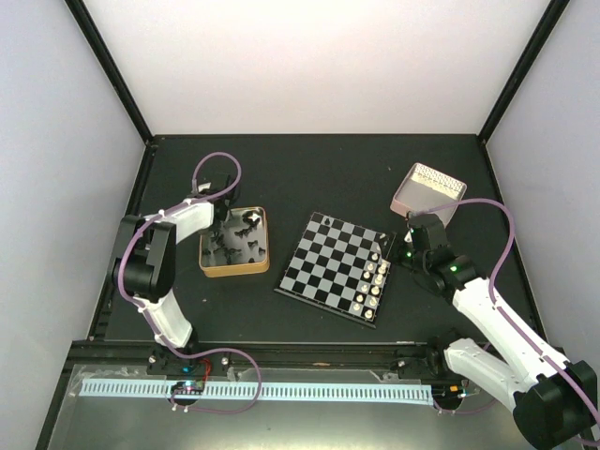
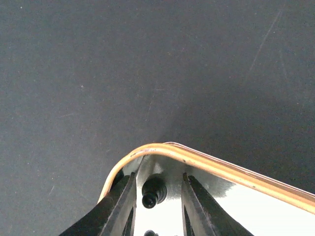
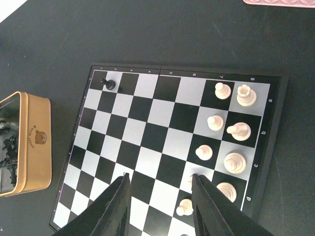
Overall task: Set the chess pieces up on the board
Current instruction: Pick up the chess piece from the storage box, then place the chess piece on the chessboard.
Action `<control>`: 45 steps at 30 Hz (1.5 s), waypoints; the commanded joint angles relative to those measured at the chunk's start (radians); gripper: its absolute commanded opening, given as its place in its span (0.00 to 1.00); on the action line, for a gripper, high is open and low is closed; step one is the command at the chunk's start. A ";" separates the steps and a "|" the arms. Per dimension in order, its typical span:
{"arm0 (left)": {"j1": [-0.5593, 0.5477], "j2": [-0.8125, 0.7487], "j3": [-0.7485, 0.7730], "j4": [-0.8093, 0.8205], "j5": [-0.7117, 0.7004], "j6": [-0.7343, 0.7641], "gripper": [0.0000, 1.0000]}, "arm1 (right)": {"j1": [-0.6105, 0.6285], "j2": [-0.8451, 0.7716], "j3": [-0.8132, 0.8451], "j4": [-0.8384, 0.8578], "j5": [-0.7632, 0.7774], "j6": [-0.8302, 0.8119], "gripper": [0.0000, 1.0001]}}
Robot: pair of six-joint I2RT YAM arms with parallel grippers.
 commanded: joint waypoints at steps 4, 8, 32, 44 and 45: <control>0.037 0.042 0.045 -0.013 0.072 -0.007 0.21 | 0.001 -0.017 0.019 0.001 -0.001 0.007 0.36; 0.039 0.058 0.058 -0.031 0.086 -0.004 0.18 | 0.001 -0.018 0.019 0.001 -0.002 0.009 0.36; -0.307 -0.056 0.144 -0.042 0.457 0.293 0.05 | 0.001 -0.041 0.000 0.011 0.004 0.014 0.35; -0.403 0.205 0.391 0.019 0.657 0.397 0.05 | 0.000 -0.048 -0.012 0.007 0.016 0.014 0.35; -0.405 0.215 0.405 0.019 0.673 0.402 0.05 | 0.000 -0.048 -0.012 0.006 0.017 0.013 0.35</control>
